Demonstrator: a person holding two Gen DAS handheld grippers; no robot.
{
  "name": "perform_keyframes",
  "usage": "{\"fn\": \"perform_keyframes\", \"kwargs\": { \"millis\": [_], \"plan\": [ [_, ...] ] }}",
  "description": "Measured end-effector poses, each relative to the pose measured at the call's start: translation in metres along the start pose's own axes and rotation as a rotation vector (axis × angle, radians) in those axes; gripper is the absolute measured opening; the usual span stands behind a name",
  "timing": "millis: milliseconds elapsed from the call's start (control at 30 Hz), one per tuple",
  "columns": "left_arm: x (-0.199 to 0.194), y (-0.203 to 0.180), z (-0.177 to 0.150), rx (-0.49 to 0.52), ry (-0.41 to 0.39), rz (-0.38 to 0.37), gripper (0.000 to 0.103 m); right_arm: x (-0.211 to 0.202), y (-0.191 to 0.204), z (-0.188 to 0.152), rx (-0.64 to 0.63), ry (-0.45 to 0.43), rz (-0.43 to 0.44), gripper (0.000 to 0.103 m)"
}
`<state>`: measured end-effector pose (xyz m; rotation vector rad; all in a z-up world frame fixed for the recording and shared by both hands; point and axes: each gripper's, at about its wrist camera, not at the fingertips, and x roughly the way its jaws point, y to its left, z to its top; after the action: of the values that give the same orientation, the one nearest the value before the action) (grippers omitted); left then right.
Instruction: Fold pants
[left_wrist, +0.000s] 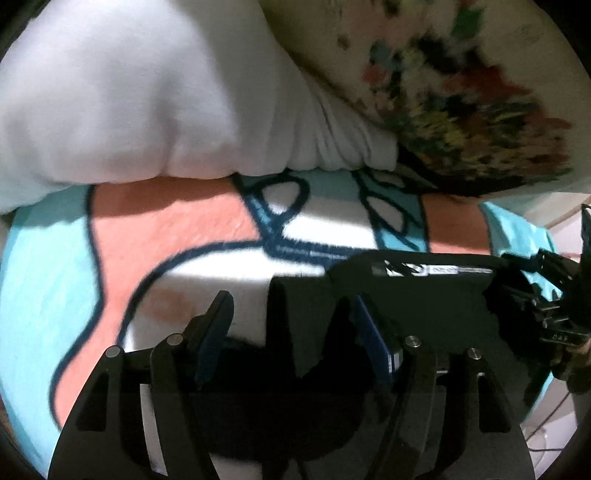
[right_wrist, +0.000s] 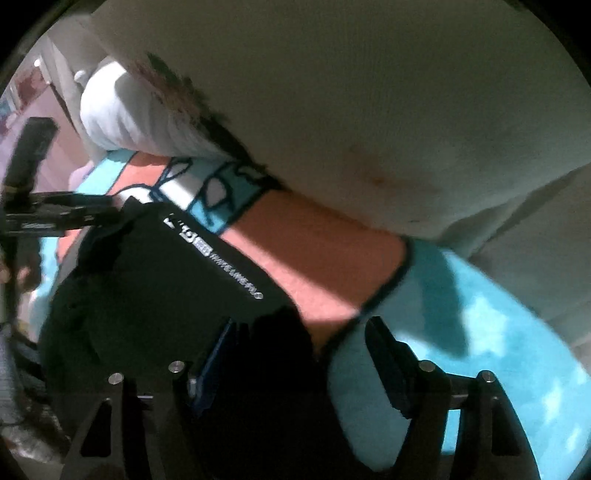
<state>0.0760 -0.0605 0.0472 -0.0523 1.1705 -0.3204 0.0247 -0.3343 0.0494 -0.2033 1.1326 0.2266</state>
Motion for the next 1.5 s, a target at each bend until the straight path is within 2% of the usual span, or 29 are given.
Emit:
{"fn": "perform_keyframes", "kwargs": {
  "millis": [33, 67, 100, 133, 200, 267, 400, 500, 567, 667, 767, 833, 900, 1000, 1067, 1133, 1167, 1233, 1367, 1400, 1433, 1467, 1500],
  "plan": [
    [0.006, -0.002, 0.001, 0.011, 0.012, -0.007, 0.067, 0.002, 0.0, -0.001, -0.005, 0.006, -0.001, 0.017],
    [0.009, -0.006, 0.002, 0.046, -0.009, -0.017, 0.067, 0.001, 0.002, -0.001, -0.008, 0.003, 0.005, 0.009],
    [0.006, -0.011, 0.002, 0.08, -0.038, -0.04, 0.058, -0.004, 0.005, -0.001, -0.013, -0.019, 0.01, 0.007],
    [0.005, -0.015, 0.001, 0.099, -0.04, -0.054, 0.04, -0.012, 0.007, -0.002, -0.02, -0.04, 0.018, 0.007],
    [-0.003, -0.021, -0.003, 0.128, -0.056, -0.064, 0.034, -0.034, 0.01, -0.003, -0.027, -0.071, 0.053, 0.006],
    [-0.018, -0.022, -0.008, 0.134, -0.077, -0.093, 0.006, -0.057, 0.017, -0.005, -0.046, -0.096, 0.09, 0.006],
    [-0.087, -0.016, -0.036, 0.131, -0.17, -0.174, 0.006, -0.112, 0.053, -0.026, -0.166, -0.105, 0.175, 0.006],
    [-0.128, -0.014, -0.074, 0.131, -0.195, -0.191, 0.006, -0.14, 0.086, -0.058, -0.262, -0.07, 0.265, 0.006],
    [-0.144, -0.009, -0.101, 0.103, -0.189, -0.184, 0.006, -0.142, 0.103, -0.08, -0.293, -0.029, 0.321, 0.006],
    [-0.153, 0.004, -0.142, 0.005, -0.159, -0.175, 0.007, -0.122, 0.118, -0.124, -0.299, 0.067, 0.368, 0.006],
    [-0.143, 0.014, -0.172, -0.102, -0.093, -0.152, 0.012, -0.078, 0.119, -0.156, -0.257, 0.14, 0.315, 0.006],
    [-0.14, 0.021, -0.184, -0.151, -0.06, -0.087, 0.012, -0.058, 0.113, -0.167, -0.197, 0.242, 0.305, 0.007],
    [-0.148, 0.028, -0.191, -0.196, -0.072, -0.068, 0.012, -0.072, 0.104, -0.169, -0.151, 0.235, 0.326, 0.008],
    [-0.164, 0.038, -0.193, -0.244, -0.106, -0.025, 0.018, -0.113, 0.072, -0.163, -0.055, 0.129, 0.283, 0.011],
    [-0.171, 0.033, -0.188, -0.235, -0.133, -0.008, 0.03, -0.136, 0.031, -0.163, 0.068, 0.053, 0.172, 0.016],
    [-0.173, 0.025, -0.183, -0.202, -0.155, -0.013, 0.041, -0.147, -0.016, -0.169, 0.22, -0.004, 0.041, 0.03],
    [-0.171, 0.019, -0.179, -0.182, -0.164, -0.016, 0.045, -0.149, -0.034, -0.171, 0.279, -0.014, -0.009, 0.041],
    [-0.16, -0.001, -0.167, -0.126, -0.166, -0.031, 0.046, -0.143, -0.071, -0.177, 0.404, -0.031, -0.085, 0.044],
    [-0.126, -0.035, -0.149, -0.043, -0.13, -0.075, 0.046, -0.105, -0.114, -0.184, 0.536, 0.024, -0.117, 0.045],
    [-0.118, -0.041, -0.147, -0.035, -0.117, -0.088, 0.046, -0.097, -0.118, -0.186, 0.563, 0.024, -0.102, 0.048],
    [-0.108, -0.046, -0.146, -0.029, -0.097, -0.093, 0.046, -0.102, -0.118, -0.185, 0.561, -0.019, -0.103, 0.047],
    [-0.1, -0.049, -0.146, -0.026, -0.079, -0.095, 0.046, -0.105, -0.113, -0.182, 0.545, -0.044, -0.092, 0.031],
    [-0.088, -0.052, -0.147, -0.023, -0.048, -0.091, 0.046, -0.107, -0.108, -0.178, 0.526, -0.037, -0.084, 0.011]
  ]
}}
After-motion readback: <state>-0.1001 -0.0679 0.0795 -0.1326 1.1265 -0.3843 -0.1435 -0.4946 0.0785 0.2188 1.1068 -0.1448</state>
